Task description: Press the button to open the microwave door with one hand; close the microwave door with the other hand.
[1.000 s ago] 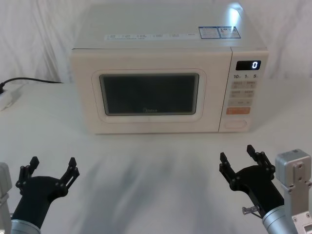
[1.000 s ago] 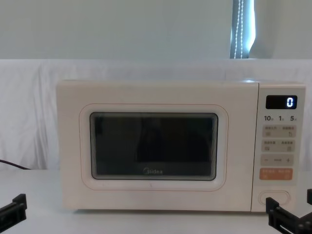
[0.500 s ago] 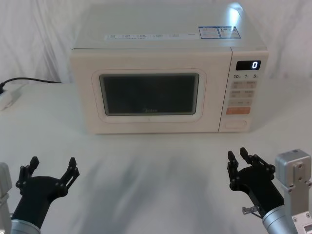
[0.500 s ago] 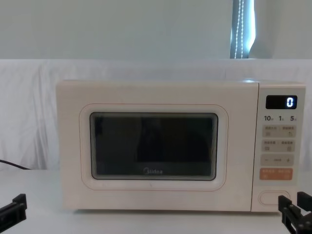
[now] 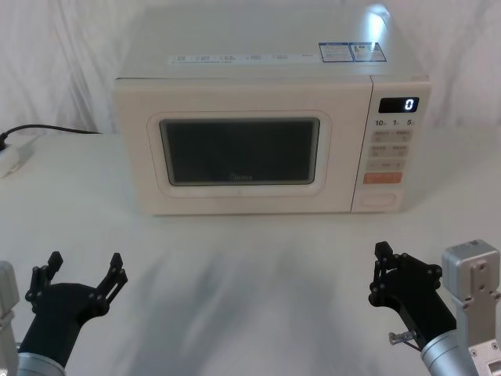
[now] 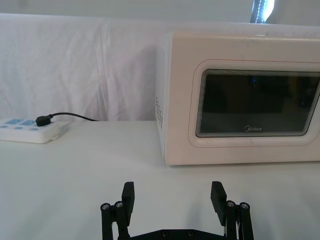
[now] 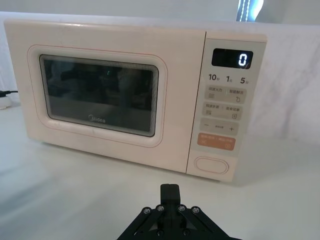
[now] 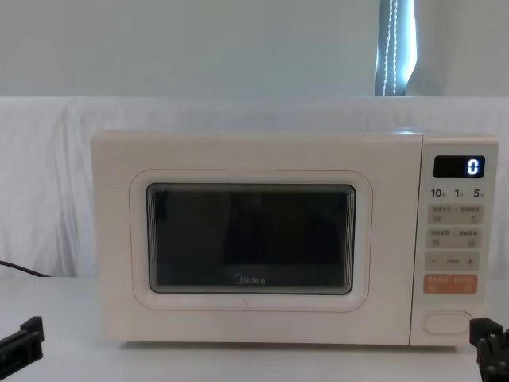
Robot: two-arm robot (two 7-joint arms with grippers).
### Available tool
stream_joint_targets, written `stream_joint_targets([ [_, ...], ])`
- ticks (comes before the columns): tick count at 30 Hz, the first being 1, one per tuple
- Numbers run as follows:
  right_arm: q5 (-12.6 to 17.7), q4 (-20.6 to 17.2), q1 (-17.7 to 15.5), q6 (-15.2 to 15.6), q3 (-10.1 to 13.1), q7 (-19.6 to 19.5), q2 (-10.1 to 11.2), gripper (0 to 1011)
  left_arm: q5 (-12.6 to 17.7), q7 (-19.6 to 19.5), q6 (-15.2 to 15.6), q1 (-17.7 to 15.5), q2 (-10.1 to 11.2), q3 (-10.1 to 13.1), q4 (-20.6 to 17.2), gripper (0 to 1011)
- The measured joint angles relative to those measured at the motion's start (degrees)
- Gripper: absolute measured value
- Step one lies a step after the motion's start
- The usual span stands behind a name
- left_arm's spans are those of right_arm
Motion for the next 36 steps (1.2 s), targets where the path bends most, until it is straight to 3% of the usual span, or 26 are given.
stream_joint_targets([
  [15,0.00,0.00,0.00,0.04,0.03,0.03,-0.02,0,0.00,0.00,0.00,0.00,0.00,0.00,0.00,1001],
  [28,-0.47,0.98,1.50,2.27,2.46,0.79,-2.82,0,0.00,0.00,0.00,0.00,0.00,0.00,0.00,1001],
  [36,-1.48,3.60,4.49,4.87,3.73,1.33,-4.47,0,0.00,0.00,0.00,0.00,0.00,0.00,0.00,1001],
])
